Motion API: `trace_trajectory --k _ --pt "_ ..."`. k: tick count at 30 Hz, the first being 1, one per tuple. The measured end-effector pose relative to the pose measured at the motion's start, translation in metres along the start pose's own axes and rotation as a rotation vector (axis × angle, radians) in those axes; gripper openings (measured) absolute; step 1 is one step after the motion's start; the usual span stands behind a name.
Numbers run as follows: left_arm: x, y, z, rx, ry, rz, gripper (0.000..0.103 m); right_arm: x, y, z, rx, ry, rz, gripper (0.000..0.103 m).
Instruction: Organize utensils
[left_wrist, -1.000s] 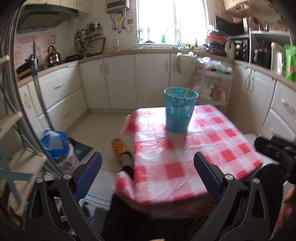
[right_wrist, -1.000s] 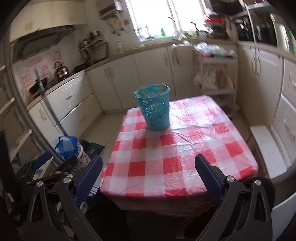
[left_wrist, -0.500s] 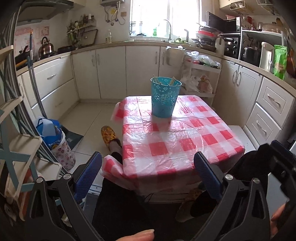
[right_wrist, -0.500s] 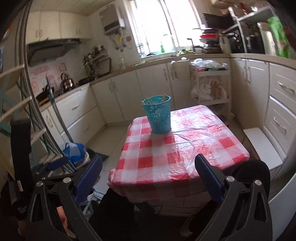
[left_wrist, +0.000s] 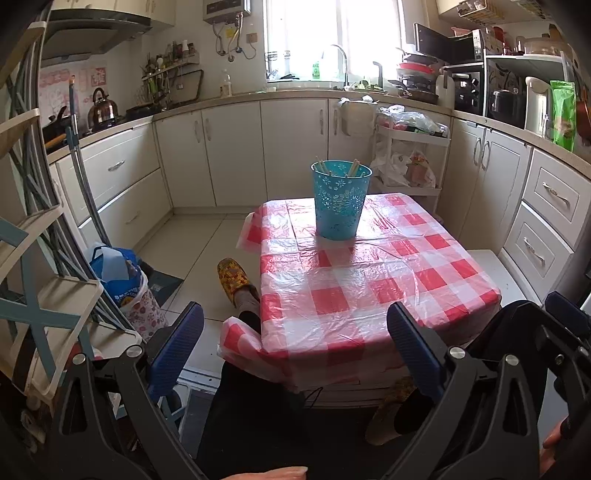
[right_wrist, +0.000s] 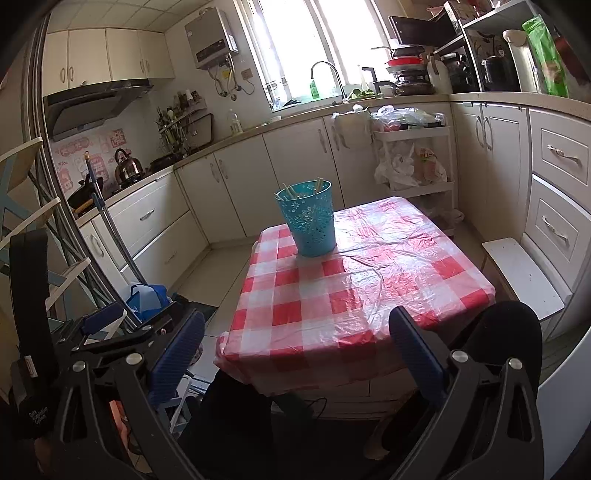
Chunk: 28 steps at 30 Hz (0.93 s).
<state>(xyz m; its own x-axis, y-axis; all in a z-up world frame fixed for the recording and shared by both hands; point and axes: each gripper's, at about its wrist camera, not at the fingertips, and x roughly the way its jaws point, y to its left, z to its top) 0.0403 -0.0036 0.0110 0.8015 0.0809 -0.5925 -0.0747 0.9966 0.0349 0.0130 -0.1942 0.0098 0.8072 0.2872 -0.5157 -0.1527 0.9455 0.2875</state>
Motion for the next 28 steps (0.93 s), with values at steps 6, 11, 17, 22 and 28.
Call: trace_trajectory --k 6,11,17,22,28 --pt "0.002 0.001 0.000 -0.011 0.010 -0.002 0.095 0.000 0.001 -0.001 -0.004 0.006 -0.001 0.096" --pt "0.007 0.009 -0.002 -0.054 0.039 -0.015 0.095 0.005 0.000 -0.002 -0.007 0.021 -0.002 0.096" --pt "0.004 0.013 -0.006 -0.070 0.007 0.006 0.095 0.007 -0.001 -0.004 -0.006 0.032 0.000 0.096" --pt "-0.008 0.006 -0.005 -0.041 -0.056 0.038 0.095 0.007 -0.001 -0.004 -0.004 0.033 0.000 0.096" --pt "-0.009 0.007 -0.002 -0.040 -0.053 0.044 0.095 0.010 -0.003 -0.006 -0.002 0.043 0.000 0.096"
